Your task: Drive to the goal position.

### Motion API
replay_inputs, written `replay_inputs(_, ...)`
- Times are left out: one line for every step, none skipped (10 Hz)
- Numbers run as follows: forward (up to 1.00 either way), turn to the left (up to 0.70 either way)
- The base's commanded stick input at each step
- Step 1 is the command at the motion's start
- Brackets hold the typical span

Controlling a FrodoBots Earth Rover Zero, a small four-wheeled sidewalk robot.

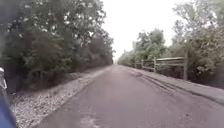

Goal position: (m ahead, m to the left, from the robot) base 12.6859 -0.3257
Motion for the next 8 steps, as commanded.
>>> replay_inputs(0.7, 0.0)
replay_inputs(0.7, 0.0)
replay_inputs(0.7, -0.01)
replay_inputs(0.7, -0.16)
replay_inputs(0.7, -0.3)
replay_inputs(0.7, -0.12)
replay_inputs(0.7, 0.0)
replay_inputs(0.7, 0.0)
